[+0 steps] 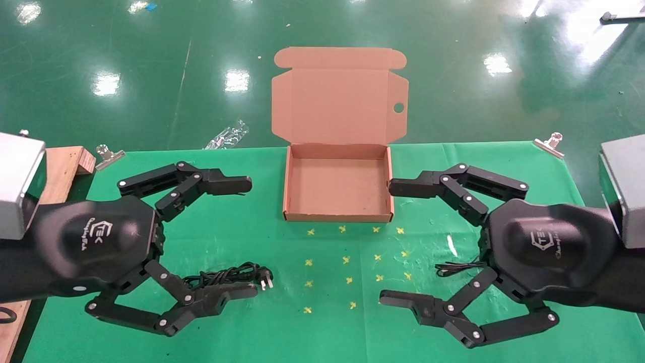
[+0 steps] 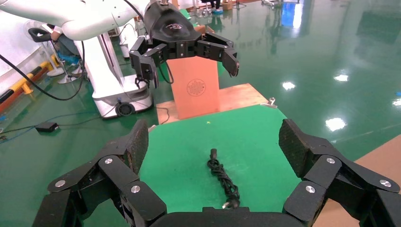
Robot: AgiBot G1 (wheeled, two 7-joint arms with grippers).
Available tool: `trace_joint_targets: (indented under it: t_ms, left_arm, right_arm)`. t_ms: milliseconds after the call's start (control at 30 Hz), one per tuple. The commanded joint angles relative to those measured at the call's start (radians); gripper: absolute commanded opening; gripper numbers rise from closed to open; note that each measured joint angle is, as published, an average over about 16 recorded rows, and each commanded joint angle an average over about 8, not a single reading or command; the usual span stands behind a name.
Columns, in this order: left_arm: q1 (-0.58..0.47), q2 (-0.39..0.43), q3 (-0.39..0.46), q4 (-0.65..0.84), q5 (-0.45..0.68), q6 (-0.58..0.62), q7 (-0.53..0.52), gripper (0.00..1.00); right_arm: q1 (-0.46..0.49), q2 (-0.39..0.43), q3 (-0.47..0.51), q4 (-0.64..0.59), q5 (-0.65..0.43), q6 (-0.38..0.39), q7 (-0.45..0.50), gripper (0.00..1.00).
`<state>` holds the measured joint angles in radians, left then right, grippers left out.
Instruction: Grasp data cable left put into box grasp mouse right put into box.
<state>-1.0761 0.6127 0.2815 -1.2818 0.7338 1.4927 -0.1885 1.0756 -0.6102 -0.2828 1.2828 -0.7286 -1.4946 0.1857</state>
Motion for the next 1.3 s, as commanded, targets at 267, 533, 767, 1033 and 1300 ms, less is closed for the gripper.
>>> trace_joint_targets:
  t_ms: [267, 533, 767, 1033, 1300]
  left_arm:
    - [0.000, 0.000, 0.000, 0.000, 0.000, 0.000, 0.000, 1.00]
    - [0.000, 0.000, 0.000, 0.000, 0.000, 0.000, 0.000, 1.00]
    - [0.000, 0.000, 0.000, 0.000, 0.000, 0.000, 0.000, 1.00]
    - [0.000, 0.000, 0.000, 0.000, 0.000, 0.000, 0.000, 1.00]
    - [-0.002, -0.005, 0.012, -0.016, 0.037, 0.011, 0.021, 1.00]
  right_arm:
    - [0.000, 0.000, 0.000, 0.000, 0.000, 0.000, 0.000, 1.00]
    - [0.000, 0.000, 0.000, 0.000, 0.000, 0.000, 0.000, 1.00]
    - [0.000, 0.000, 0.000, 0.000, 0.000, 0.000, 0.000, 1.00]
    - [0.000, 0.000, 0.000, 0.000, 0.000, 0.000, 0.000, 1.00]
    - [0.002, 0.010, -0.005, 0.007, -0.019, -0.010, -0.009, 1.00]
